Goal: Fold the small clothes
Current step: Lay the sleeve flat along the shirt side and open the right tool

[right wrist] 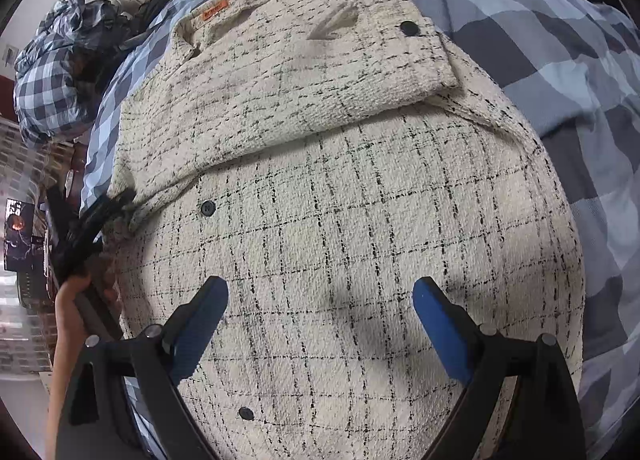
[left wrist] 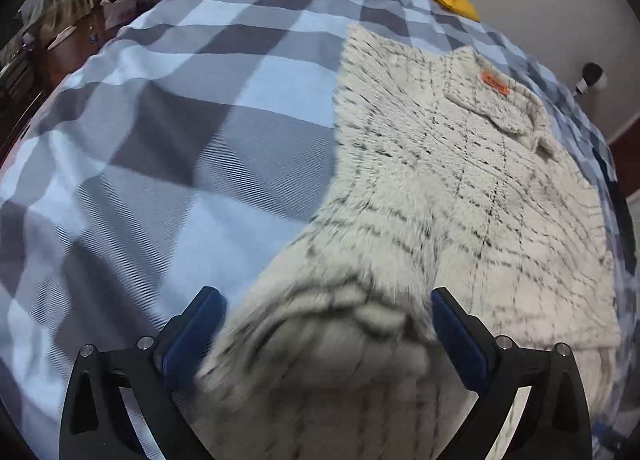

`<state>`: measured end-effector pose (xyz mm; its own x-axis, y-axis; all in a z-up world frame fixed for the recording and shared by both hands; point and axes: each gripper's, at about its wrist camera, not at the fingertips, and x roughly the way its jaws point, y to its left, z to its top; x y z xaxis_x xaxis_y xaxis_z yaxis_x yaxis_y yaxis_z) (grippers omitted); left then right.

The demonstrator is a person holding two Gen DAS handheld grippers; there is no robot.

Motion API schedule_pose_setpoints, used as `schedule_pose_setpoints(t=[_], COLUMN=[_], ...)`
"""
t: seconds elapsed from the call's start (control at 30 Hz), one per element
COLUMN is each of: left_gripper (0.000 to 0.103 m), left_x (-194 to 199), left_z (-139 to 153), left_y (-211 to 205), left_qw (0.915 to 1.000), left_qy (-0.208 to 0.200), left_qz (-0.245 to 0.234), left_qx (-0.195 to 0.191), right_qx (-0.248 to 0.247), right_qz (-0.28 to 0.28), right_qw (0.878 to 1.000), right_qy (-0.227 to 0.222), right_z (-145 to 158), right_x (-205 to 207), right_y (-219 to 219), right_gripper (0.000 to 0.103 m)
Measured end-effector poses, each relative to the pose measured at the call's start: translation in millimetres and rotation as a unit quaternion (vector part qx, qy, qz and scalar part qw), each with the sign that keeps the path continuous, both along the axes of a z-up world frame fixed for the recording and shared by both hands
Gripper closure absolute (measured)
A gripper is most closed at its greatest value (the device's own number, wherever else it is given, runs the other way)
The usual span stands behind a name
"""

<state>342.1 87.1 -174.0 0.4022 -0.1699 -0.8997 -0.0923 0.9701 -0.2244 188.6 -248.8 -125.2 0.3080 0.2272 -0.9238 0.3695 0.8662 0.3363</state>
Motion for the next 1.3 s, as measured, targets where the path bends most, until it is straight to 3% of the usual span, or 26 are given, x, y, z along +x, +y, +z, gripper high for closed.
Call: schedule_pose_setpoints(t=[0.13, 0.3, 0.37, 0.47, 0.6, 0.73, 0.77, 0.93, 1.07, 1.2, 1.3], left_gripper=[0.000, 0.001, 0.001, 0.001, 0.000, 0.000, 0.000, 0.000, 0.000, 0.000, 0.000], left_x=[-9, -13, -8, 13, 30, 20, 18, 15, -15, -62, -118], left_z=[24, 69, 72, 52, 11, -15, -15, 18, 59, 77, 91], left_y=[31, 43, 40, 21, 4, 21, 20, -1, -10, -24, -36], left_qw=[0.9984, 0.9963, 0.9956, 0.9984, 0.9969, 0.9967, 0.9965, 0.9944, 0.9823, 0.9728, 0.9640], left_qy=[0.022, -0.037, -0.046, -0.015, 0.022, 0.018, 0.013, -0.005, -0.031, -0.018, -0.008], left_qz=[0.048, 0.077, 0.081, 0.053, 0.036, 0.079, 0.082, 0.038, 0.000, -0.066, -0.114], left_qx=[0.018, 0.012, 0.011, 0.010, 0.067, 0.006, 0.007, 0.099, 0.185, 0.221, 0.240], right_qx=[-0.001, -0.007, -0.008, -0.011, -0.012, -0.012, -0.013, -0.009, -0.019, -0.043, -0.062], right_qz=[-0.011, -0.012, -0.009, -0.003, -0.001, -0.003, -0.003, -0.007, -0.012, 0.016, 0.027], right_qw=[1.000, 1.000, 1.000, 1.000, 1.000, 1.000, 1.000, 1.000, 1.000, 0.999, 0.998], right_qy=[-0.007, -0.010, -0.008, -0.003, 0.003, 0.007, 0.007, 0.011, 0.010, 0.006, -0.001], right_z=[5, 7, 6, 3, 1, -1, -2, -3, -3, -3, 1], right_x=[-4, -6, -5, -2, 1, 2, 3, 3, 1, 0, -4], right_y=[-4, -2, 0, 3, 2, -1, -1, -4, -3, 9, 12], right_gripper=[0.011, 0.011, 0.011, 0.011, 0.011, 0.011, 0.011, 0.011, 0.011, 0.011, 0.011])
